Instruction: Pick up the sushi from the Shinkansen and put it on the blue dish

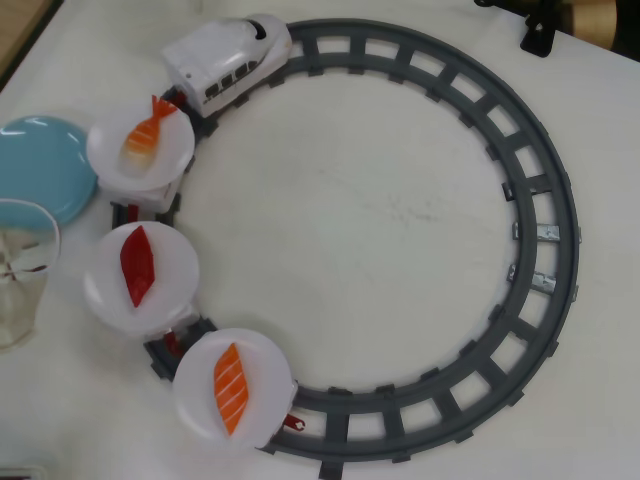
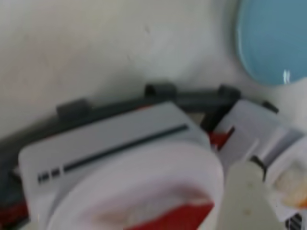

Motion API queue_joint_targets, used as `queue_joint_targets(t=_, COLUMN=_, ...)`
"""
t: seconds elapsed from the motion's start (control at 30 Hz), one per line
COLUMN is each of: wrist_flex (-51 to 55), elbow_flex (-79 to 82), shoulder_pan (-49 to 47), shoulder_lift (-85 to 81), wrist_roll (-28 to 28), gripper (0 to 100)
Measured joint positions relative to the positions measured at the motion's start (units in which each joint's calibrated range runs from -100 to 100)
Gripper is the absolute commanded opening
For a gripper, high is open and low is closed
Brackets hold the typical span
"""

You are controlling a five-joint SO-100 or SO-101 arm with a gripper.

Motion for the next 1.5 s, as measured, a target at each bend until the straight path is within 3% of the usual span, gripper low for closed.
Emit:
queue_joint_targets(t=0.17, wrist_flex=7.5, elbow_flex=-13.4, shoulder_pan=3.0, shoulder_lift=7.8, wrist_roll=1.7, gripper=22)
queue_joint_targets(t=0.57, wrist_flex=30.0, elbow_flex=-51.8, shoulder_pan=8.8, shoulder_lift=34.8, wrist_roll=17.3, gripper=25)
queue_joint_targets(t=0.73, wrist_flex=30.9, elbow_flex=-58.6, shoulder_pan=10.0, shoulder_lift=43.1, wrist_roll=20.8, gripper=32)
queue_joint_targets(t=1.13, wrist_flex=30.9, elbow_flex=-67.1, shoulder_pan=12.2, shoulder_lift=54.7, wrist_roll=29.8, gripper=31)
queue_joint_targets(t=1.5, wrist_flex=30.9, elbow_flex=-88.9, shoulder_pan=17.0, shoulder_lift=70.6, wrist_roll=32.6, gripper=31)
